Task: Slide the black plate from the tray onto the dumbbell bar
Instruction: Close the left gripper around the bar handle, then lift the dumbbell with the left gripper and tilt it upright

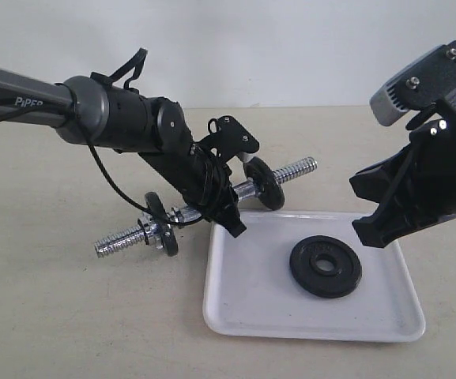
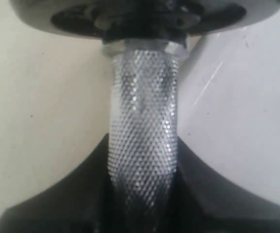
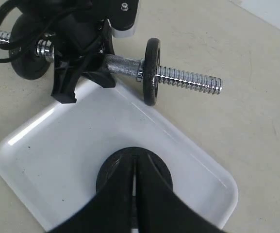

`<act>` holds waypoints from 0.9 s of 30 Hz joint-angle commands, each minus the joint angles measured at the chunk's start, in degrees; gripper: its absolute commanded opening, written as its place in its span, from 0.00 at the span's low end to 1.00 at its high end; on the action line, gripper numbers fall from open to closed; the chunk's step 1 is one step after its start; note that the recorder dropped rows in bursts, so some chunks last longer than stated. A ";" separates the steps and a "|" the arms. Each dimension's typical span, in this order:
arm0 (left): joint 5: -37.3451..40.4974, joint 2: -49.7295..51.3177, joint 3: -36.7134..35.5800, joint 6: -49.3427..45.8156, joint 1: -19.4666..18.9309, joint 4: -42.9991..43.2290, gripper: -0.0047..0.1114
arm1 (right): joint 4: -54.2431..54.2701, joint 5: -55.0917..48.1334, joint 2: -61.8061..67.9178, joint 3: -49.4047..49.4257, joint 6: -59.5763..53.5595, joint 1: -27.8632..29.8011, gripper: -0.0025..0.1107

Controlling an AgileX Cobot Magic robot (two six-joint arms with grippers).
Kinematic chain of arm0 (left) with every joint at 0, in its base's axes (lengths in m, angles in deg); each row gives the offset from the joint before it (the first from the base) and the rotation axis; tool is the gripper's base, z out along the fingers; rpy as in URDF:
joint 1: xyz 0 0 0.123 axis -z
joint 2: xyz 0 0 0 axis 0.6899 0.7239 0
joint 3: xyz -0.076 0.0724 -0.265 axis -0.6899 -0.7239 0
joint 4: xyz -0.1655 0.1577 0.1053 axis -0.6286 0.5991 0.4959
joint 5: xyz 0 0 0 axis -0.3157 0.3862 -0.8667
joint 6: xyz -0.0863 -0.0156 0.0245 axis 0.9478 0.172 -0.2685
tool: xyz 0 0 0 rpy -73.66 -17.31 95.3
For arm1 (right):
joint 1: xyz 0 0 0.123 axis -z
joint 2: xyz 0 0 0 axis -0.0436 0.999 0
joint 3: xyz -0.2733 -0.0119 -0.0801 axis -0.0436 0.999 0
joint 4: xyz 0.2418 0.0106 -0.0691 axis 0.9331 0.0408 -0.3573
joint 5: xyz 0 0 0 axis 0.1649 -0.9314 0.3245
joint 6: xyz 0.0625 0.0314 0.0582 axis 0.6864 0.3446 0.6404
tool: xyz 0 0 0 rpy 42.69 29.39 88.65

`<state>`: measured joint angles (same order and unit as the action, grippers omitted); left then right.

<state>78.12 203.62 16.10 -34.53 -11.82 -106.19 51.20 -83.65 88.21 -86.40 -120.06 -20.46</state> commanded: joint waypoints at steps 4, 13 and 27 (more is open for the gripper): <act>-1.25 -1.31 0.19 0.54 0.23 -1.13 0.08 | -0.04 0.28 -0.02 -0.34 -0.10 -0.18 0.02; -1.27 -8.95 0.19 1.00 0.23 -1.90 0.08 | -0.04 0.28 -0.02 -0.34 -0.10 -0.18 0.02; 1.61 -12.60 0.19 1.44 0.23 -2.11 0.08 | -0.05 0.63 -0.02 -0.34 -0.10 -0.18 0.02</act>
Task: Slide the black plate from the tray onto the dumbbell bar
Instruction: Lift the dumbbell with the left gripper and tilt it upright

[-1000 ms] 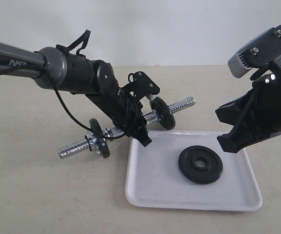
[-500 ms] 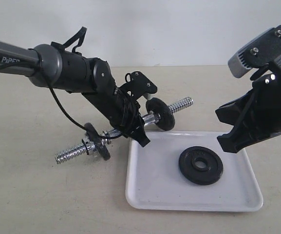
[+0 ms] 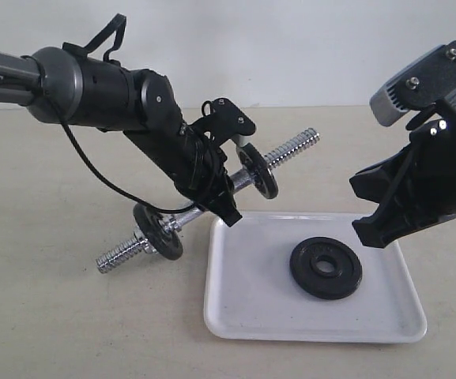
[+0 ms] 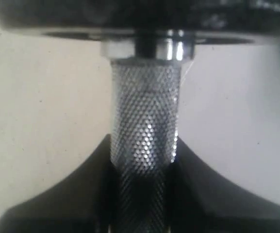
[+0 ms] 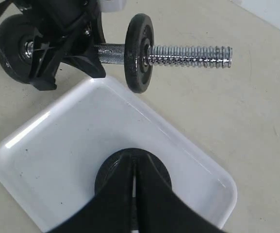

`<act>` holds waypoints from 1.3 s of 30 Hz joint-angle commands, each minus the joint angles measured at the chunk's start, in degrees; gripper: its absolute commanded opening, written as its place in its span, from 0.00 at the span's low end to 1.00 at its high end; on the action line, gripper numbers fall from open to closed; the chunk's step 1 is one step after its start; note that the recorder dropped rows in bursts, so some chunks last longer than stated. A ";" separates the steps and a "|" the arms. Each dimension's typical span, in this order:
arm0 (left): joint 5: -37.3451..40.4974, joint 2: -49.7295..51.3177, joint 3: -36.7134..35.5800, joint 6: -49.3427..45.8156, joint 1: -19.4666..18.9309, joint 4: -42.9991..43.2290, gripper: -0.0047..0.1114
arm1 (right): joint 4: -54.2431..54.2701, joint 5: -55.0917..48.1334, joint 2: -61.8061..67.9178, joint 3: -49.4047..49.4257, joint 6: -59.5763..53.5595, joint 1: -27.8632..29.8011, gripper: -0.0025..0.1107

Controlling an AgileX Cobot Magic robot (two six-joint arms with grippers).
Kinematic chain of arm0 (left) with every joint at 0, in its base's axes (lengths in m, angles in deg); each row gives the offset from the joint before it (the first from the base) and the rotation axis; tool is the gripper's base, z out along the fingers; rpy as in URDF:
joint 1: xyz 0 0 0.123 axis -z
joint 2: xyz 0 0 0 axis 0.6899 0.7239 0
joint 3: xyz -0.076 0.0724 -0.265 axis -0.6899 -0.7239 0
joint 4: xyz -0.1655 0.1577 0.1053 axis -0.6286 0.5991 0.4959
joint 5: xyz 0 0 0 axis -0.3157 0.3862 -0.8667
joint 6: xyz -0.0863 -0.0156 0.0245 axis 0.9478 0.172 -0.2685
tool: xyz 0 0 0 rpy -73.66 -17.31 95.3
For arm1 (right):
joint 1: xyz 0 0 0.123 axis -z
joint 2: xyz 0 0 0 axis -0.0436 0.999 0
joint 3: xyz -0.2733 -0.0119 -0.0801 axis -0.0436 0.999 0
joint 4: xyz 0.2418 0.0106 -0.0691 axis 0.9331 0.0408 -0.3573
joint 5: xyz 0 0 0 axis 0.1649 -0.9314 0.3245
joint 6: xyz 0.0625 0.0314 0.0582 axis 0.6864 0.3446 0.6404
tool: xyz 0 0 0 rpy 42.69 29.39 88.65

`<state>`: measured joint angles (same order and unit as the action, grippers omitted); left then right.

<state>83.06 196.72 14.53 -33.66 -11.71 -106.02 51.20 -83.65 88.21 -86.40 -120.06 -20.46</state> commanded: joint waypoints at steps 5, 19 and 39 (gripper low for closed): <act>-0.41 -8.38 1.76 0.79 0.13 -2.28 0.08 | -0.15 0.72 -0.02 -0.34 -0.10 -0.18 0.02; -2.69 -14.22 -7.07 0.79 0.02 0.17 0.08 | -0.15 0.72 -0.02 -0.34 -0.10 -0.18 0.02; -11.38 -29.12 -24.68 4.25 -0.67 -0.06 0.08 | -0.17 -2.45 -0.02 -0.34 -0.10 -0.18 0.02</act>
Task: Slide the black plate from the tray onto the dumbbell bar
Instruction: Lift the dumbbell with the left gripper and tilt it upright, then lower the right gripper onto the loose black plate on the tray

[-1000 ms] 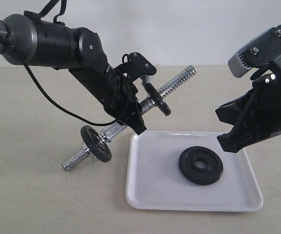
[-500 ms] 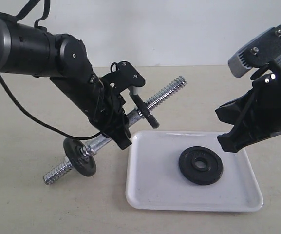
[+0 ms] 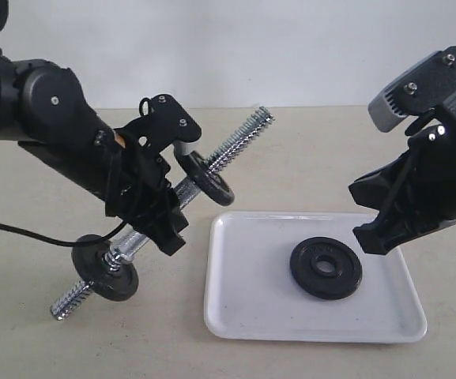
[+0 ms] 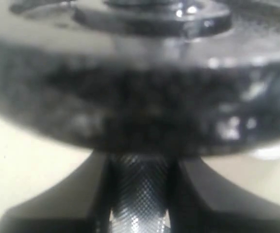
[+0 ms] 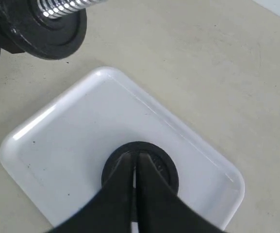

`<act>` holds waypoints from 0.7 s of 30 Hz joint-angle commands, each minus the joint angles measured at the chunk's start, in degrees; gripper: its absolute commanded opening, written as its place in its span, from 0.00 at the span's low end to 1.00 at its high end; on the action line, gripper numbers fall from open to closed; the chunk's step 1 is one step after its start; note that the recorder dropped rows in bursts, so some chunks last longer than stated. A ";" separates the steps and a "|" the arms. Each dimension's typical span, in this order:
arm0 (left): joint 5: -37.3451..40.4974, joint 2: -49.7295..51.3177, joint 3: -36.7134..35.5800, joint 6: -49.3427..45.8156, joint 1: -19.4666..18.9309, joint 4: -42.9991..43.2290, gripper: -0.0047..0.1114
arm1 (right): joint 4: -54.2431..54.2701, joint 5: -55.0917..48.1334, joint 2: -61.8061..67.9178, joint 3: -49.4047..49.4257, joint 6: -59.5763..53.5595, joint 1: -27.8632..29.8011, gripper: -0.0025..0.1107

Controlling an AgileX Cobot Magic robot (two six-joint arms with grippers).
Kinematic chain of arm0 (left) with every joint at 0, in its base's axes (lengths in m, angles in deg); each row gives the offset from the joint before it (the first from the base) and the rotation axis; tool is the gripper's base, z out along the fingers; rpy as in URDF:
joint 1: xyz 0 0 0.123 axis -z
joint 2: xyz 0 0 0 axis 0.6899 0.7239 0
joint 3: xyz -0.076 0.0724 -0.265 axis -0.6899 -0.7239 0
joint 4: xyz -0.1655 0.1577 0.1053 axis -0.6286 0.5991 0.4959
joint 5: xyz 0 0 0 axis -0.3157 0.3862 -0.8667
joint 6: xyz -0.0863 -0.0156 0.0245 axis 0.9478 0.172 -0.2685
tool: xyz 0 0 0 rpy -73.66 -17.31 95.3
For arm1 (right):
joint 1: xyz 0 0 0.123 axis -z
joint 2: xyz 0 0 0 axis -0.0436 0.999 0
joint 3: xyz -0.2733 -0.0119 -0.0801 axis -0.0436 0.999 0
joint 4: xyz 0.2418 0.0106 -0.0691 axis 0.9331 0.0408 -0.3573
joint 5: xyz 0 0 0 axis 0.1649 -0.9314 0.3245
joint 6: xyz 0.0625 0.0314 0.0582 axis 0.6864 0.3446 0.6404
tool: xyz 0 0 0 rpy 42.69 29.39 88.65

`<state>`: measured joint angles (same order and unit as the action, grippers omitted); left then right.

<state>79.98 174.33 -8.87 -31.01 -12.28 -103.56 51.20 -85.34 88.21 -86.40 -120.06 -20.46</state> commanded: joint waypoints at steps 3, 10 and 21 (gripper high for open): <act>-9.33 -9.36 -3.89 1.96 -0.10 -2.52 0.08 | -0.29 -1.37 -0.02 -0.34 0.37 -0.18 0.02; -12.32 -14.05 -9.68 1.96 -0.10 -3.40 0.08 | -0.28 -3.20 4.81 -0.43 2.33 -0.18 0.02; -11.59 -15.48 -11.03 1.96 -0.10 -4.53 0.08 | -15.17 -17.56 21.23 -13.16 15.12 -0.18 0.02</act>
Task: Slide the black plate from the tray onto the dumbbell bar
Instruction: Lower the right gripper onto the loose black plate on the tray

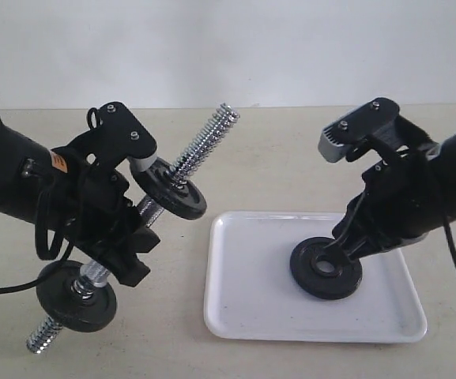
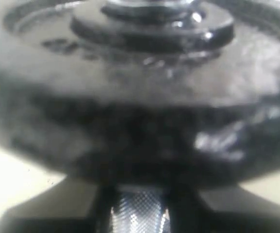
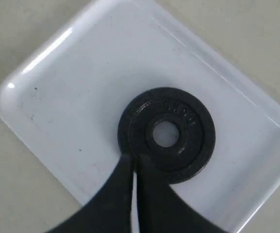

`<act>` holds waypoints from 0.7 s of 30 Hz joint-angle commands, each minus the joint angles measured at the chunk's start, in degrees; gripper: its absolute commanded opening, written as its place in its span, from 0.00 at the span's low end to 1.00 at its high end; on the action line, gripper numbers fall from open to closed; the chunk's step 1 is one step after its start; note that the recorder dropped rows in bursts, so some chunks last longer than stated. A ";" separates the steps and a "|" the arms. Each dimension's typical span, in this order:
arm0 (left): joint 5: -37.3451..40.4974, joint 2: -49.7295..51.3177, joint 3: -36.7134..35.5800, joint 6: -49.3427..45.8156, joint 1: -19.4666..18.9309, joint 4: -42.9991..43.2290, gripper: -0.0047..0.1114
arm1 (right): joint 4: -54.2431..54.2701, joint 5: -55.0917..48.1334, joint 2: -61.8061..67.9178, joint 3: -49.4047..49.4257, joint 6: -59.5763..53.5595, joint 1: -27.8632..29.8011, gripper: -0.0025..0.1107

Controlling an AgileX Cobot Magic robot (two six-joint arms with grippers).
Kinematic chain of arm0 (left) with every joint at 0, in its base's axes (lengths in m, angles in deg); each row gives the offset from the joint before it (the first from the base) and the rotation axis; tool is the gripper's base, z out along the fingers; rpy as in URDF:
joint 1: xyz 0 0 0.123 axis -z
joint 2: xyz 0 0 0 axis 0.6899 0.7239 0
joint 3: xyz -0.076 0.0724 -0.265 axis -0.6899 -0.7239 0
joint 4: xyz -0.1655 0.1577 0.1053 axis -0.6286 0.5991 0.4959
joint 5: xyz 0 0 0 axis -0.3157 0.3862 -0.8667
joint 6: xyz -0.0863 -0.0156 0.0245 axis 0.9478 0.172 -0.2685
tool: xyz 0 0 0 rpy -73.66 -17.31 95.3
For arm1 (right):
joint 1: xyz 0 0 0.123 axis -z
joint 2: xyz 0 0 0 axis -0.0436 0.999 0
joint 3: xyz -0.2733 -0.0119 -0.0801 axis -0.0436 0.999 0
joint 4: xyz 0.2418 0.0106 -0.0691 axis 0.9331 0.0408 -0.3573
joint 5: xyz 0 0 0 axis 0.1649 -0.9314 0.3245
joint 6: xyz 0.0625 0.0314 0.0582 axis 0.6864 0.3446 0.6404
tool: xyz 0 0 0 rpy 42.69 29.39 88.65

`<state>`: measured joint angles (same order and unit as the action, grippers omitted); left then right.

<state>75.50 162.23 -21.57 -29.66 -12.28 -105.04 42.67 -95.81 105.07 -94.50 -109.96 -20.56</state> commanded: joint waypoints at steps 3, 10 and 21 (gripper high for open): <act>-7.01 -3.38 1.67 0.61 -0.10 -3.06 0.08 | -7.78 -12.71 7.07 -9.34 5.46 -0.08 0.02; -6.90 -3.38 1.67 0.61 -0.10 -3.06 0.08 | -15.00 -19.14 12.48 -15.34 9.14 -0.92 0.02; -7.33 -3.38 1.67 0.61 -0.10 -3.06 0.08 | -27.10 -19.56 20.00 -19.16 16.10 -6.30 0.02</act>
<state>75.59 162.23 -21.57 -29.66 -12.28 -105.67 16.74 -116.63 124.46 -112.78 -94.30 -26.68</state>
